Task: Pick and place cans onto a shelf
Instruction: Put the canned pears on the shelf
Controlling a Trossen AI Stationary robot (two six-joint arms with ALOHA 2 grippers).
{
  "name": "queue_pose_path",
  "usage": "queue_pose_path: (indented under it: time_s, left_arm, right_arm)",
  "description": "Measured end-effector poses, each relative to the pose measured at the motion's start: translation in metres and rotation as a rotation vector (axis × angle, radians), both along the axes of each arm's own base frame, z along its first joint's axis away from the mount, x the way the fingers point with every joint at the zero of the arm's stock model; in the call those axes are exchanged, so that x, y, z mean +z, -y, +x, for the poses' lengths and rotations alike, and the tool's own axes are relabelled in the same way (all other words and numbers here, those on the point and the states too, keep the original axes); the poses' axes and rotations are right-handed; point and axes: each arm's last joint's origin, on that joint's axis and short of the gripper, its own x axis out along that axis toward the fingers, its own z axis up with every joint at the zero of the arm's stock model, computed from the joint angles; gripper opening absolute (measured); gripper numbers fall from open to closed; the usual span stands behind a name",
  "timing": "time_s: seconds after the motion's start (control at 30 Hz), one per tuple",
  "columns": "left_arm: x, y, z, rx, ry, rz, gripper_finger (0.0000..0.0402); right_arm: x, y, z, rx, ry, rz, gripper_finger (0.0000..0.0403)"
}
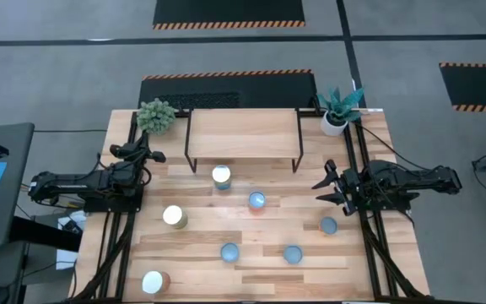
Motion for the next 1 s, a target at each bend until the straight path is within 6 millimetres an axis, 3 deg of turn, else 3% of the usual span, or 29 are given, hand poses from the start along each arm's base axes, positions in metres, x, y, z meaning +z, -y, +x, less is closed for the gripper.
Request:
queue_pose_path:
  time_s: [0.27,0.57,0.8,1.0]
  left_arm:
    - [0.0,0.0,0.0,-0.014,0.058,-0.011,0.0]
    - [0.003,0.002,0.007,-0.251,0.127,-0.038,0.0]
    - [0.014,0.01,0.018,-0.731,0.231,-0.041,0.0]
    - [0.022,0.025,0.023,-1.267,0.169,0.098,0.0]
  right_arm:
    - [0.0,0.0,0.0,-0.002,0.015,-0.047,0.0182]
    - [0.0,0.0,0.0,0.0,0.017,-0.05,0.0182]
    - [0.004,0.0,0.0,-0.001,0.051,-0.049,0.0182]
    - [0.007,0.0,-0.001,-0.002,0.09,-0.047,0.0182]
